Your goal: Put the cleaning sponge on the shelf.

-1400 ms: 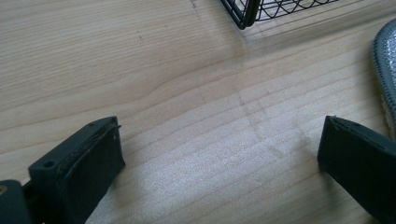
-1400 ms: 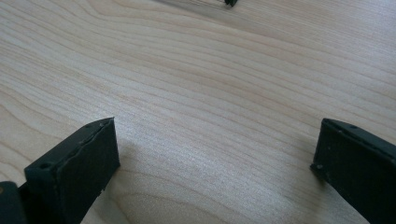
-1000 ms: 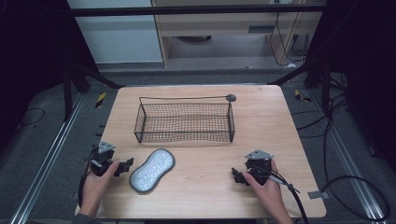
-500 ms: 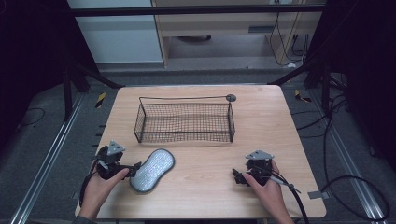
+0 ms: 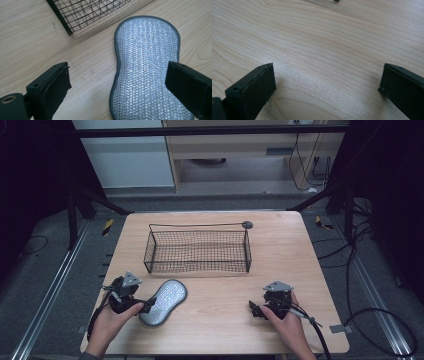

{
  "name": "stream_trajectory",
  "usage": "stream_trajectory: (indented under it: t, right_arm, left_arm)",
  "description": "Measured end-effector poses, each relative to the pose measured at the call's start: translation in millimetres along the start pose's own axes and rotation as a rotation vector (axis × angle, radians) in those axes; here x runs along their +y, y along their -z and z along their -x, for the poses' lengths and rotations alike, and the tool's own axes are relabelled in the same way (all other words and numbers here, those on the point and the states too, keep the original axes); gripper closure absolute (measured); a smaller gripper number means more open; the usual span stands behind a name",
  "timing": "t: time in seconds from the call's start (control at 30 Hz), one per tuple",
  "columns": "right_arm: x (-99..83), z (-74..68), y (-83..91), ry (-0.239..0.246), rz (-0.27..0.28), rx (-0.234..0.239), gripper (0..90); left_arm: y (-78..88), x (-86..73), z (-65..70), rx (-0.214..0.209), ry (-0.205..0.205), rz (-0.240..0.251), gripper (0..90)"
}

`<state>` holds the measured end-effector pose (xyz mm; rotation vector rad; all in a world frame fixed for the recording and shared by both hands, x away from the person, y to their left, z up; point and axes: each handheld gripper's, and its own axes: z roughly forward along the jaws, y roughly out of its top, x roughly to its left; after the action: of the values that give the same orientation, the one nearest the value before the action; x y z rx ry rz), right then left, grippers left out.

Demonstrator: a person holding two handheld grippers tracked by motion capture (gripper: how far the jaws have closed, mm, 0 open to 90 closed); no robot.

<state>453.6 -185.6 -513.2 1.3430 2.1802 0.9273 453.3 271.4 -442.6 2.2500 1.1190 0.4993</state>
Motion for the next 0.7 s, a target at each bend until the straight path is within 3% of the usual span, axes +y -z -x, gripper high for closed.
stream_trajectory:
  t: [0.33,0.47,0.6,0.7]
  right_arm:
    - [0.0,0.1,0.0,0.002,0.0,0.0,0.4]
    - [-0.1,0.6,-0.1,0.007,0.0,0.002,0.4]
    - [-0.6,1.2,0.3,0.013,0.0,0.008,0.4]
    - [-0.8,1.1,0.8,0.011,-0.001,0.013,0.4]
  left_arm:
    - [-6.9,9.5,15.6,-0.031,-0.04,-0.033,4.6]
    - [-12.3,14.9,18.5,-0.027,-0.053,-0.067,4.6]
    - [-16.3,22.4,23.2,-0.014,-0.094,-0.118,4.2]
    - [-19.1,27.1,26.2,-0.035,-0.104,-0.151,4.1]
